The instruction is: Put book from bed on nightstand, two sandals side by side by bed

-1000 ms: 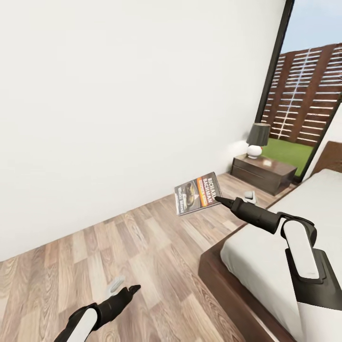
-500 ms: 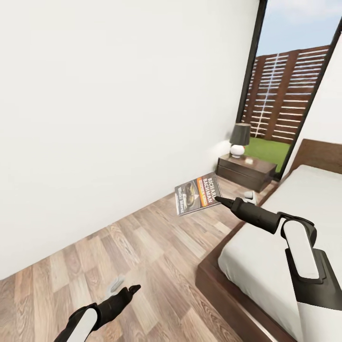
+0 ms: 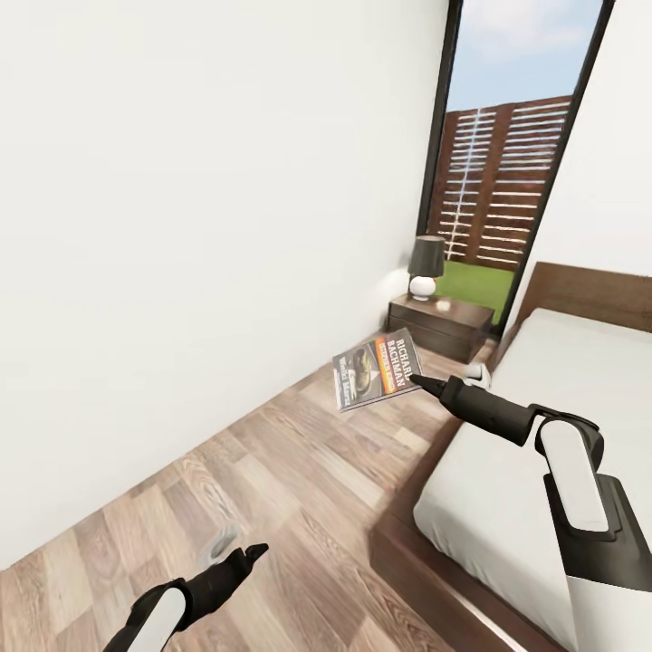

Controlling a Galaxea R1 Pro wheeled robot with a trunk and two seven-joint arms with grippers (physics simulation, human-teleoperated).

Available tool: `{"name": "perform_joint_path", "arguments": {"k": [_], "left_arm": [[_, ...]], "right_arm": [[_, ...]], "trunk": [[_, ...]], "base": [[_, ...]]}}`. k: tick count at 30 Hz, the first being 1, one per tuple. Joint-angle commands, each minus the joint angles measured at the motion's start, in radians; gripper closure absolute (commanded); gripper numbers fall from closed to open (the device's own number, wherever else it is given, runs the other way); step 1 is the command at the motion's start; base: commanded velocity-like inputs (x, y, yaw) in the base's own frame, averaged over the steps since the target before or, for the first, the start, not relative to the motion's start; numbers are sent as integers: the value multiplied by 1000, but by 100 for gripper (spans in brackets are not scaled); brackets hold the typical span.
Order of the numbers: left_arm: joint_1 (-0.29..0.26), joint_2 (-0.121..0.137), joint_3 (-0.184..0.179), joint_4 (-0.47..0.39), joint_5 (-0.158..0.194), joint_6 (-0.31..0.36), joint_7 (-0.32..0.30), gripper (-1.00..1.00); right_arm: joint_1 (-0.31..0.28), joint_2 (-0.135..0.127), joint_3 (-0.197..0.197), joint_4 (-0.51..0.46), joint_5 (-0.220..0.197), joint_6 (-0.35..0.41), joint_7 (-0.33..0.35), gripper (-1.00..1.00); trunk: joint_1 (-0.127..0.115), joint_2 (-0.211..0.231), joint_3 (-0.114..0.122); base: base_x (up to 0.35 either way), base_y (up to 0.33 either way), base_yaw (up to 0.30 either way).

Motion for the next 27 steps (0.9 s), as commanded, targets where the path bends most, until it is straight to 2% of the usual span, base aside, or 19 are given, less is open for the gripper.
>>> {"name": "perform_joint_path", "arguments": {"k": [1,23,27], "left_arm": [[0,1,-2,0,3,2,-1,-100],[-1,1,-2,2,2,2,-1,-100],[-1,1,-2,2,3,2,-1,-100]], "right_arm": [[-1,0,-1,0,2,5,10,100],[-1,0,-1,0,3,3,10,100],[-1,0,-24,12,3,-1,11,100]], "trunk": [[0,0,-1],[0,0,7],[0,0,7]], "base": [[245,253,-257],[239,256,-246],[237,257,-66]]}}
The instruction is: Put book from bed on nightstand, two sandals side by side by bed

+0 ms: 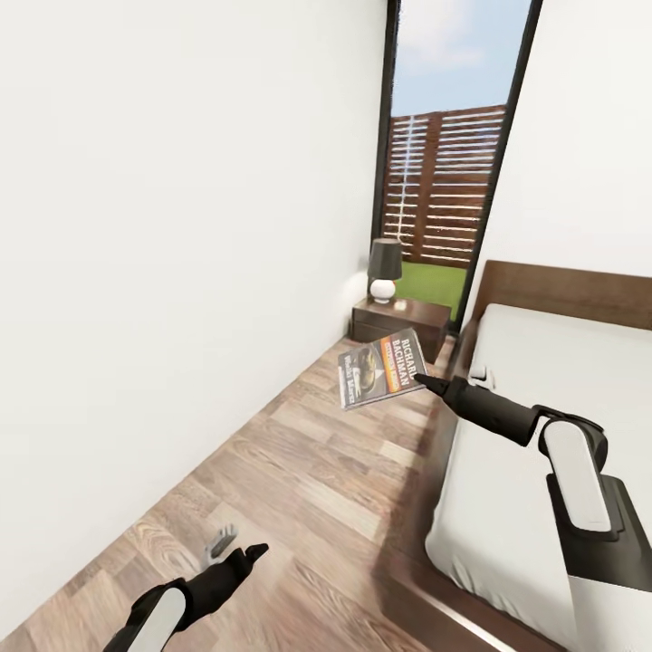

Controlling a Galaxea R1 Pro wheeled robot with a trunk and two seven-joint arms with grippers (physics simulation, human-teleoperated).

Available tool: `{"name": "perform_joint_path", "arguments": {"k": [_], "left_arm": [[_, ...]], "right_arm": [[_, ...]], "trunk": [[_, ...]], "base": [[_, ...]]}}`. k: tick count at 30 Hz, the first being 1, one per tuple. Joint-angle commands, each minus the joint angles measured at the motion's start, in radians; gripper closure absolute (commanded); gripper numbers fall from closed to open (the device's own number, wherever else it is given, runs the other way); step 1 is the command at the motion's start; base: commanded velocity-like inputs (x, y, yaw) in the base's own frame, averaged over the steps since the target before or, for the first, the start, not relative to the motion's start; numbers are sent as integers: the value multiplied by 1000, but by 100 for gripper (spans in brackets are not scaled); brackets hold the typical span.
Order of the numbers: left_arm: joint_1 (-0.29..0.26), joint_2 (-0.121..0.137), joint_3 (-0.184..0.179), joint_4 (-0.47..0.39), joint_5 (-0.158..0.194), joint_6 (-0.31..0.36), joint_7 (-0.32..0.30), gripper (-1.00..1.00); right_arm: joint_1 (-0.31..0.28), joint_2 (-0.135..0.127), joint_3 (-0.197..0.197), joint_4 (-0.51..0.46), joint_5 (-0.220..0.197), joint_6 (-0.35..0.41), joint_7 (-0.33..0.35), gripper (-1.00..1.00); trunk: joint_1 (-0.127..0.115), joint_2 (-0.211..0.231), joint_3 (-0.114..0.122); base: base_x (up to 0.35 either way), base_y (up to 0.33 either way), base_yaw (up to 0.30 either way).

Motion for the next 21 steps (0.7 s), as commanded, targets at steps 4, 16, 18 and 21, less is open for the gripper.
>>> {"name": "perform_joint_path", "arguments": {"k": [4,16,18,21], "left_arm": [[0,1,-2,0,3,2,-1,-100],[0,0,-2,0,3,2,-1,-100],[0,0,-2,0,3,2,-1,-100],[0,0,-2,0,3,2,-1,-100]], "right_arm": [[-1,0,-13,4,1,5,10,100],[-1,0,-21,0,-1,4,9,100],[-1,0,-21,0,-1,4,9,100],[-1,0,-21,0,-1,4,9,100]], "trunk": [[0,0,-1],[0,0,-1],[0,0,-1],[0,0,-1]], "base": [[237,257,-22],[237,257,-46],[237,258,-210],[237,258,-240]]}}
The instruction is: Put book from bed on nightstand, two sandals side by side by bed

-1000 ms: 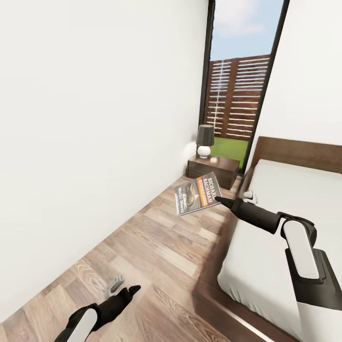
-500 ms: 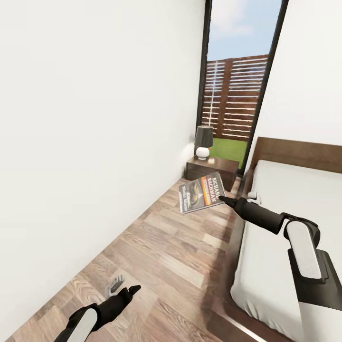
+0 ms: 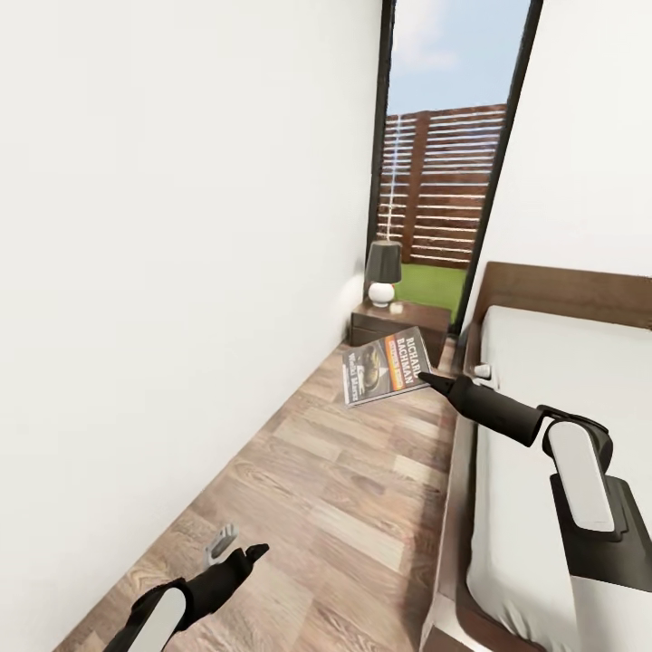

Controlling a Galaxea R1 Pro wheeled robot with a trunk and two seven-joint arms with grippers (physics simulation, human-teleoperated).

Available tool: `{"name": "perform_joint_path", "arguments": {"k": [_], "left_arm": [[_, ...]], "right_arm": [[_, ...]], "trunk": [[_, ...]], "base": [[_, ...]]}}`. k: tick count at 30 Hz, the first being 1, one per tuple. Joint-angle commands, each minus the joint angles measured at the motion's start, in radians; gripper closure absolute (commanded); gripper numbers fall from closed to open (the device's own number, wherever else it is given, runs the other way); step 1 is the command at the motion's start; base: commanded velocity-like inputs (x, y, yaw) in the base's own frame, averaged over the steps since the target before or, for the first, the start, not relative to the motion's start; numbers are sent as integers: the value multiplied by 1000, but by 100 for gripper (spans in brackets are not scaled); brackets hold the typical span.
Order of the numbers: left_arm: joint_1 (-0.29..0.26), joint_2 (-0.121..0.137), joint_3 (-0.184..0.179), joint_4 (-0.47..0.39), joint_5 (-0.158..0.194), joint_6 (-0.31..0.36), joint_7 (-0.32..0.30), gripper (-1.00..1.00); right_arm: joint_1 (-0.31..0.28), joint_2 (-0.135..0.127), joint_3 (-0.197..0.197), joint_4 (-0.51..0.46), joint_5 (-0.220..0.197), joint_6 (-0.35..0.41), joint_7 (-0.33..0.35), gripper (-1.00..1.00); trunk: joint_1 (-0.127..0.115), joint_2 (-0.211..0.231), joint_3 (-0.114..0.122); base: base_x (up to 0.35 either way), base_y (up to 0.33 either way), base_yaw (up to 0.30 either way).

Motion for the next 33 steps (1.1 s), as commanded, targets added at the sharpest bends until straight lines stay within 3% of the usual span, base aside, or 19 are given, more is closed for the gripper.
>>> {"name": "perform_joint_path", "arguments": {"k": [1,23,33], "left_arm": [[0,1,-2,0,3,2,-1,-100],[0,3,-1,1,3,2,-1,-100],[8,19,8,-26,1,9,-23,-100]], "right_arm": [[-1,0,-1,0,2,5,10,100],[-1,0,-1,0,2,5,10,100],[-1,0,-2,0,3,5,10,100]], "trunk": [[0,0,-1],[0,0,-1],[0,0,-1]], "base": [[237,258,-253],[233,261,-263],[194,283,-265]]}}
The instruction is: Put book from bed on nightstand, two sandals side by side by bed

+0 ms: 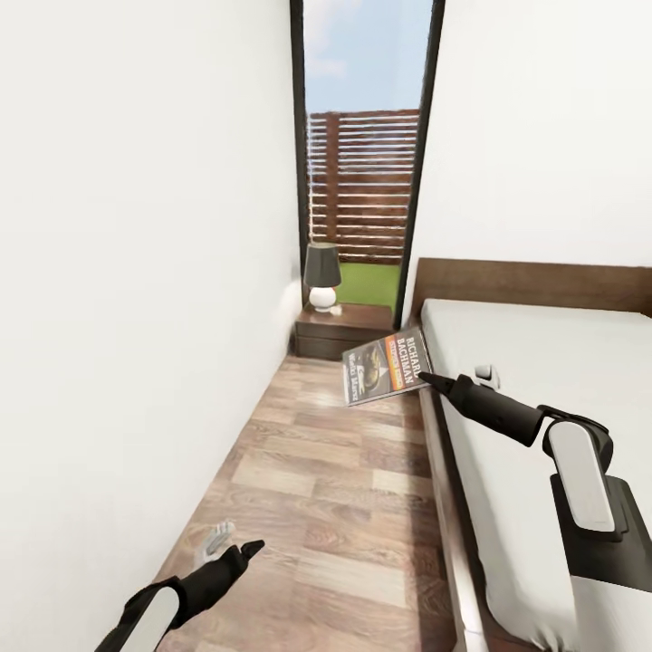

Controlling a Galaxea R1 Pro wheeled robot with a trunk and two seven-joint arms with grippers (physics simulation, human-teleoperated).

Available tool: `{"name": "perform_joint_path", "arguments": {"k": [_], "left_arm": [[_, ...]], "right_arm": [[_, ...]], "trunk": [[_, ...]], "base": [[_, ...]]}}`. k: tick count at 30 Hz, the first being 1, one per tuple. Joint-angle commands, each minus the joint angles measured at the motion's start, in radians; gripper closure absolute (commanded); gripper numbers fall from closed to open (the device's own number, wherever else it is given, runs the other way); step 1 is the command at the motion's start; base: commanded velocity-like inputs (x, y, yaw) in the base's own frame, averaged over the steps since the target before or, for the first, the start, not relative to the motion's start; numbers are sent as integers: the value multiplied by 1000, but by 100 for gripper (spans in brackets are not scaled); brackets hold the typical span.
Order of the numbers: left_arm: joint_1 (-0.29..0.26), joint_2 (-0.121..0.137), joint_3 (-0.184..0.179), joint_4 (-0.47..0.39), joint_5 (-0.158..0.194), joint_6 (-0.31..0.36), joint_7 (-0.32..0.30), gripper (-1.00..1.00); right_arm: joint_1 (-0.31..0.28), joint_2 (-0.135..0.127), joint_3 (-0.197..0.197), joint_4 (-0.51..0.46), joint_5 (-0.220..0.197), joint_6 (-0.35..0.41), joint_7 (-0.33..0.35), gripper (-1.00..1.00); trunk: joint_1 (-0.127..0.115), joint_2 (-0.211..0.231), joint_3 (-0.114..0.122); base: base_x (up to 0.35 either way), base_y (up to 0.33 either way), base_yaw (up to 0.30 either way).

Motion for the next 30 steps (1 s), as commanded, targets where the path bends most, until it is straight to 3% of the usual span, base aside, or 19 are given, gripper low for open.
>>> {"name": "perform_joint_path", "arguments": {"k": [1,6,21,30], "left_arm": [[0,1,-2,2,3,2,0,-100],[-5,-1,-7,39,-1,-2,3,-100],[-9,-8,-11,63,-126,-6,7,-100],[-9,-10,-7,66,-143,-7,10,-100]], "right_arm": [[-1,0,-1,0,7,5,10,100],[-1,0,-2,0,6,5,10,100],[-1,0,-2,0,6,5,10,100],[-1,2,-2,7,4,3,13,100]], "trunk": [[0,0,-1],[0,0,-1],[0,0,-1],[0,0,-1]], "base": [[201,279,-265],[229,257,-265],[273,182,-260],[310,97,-71]]}}
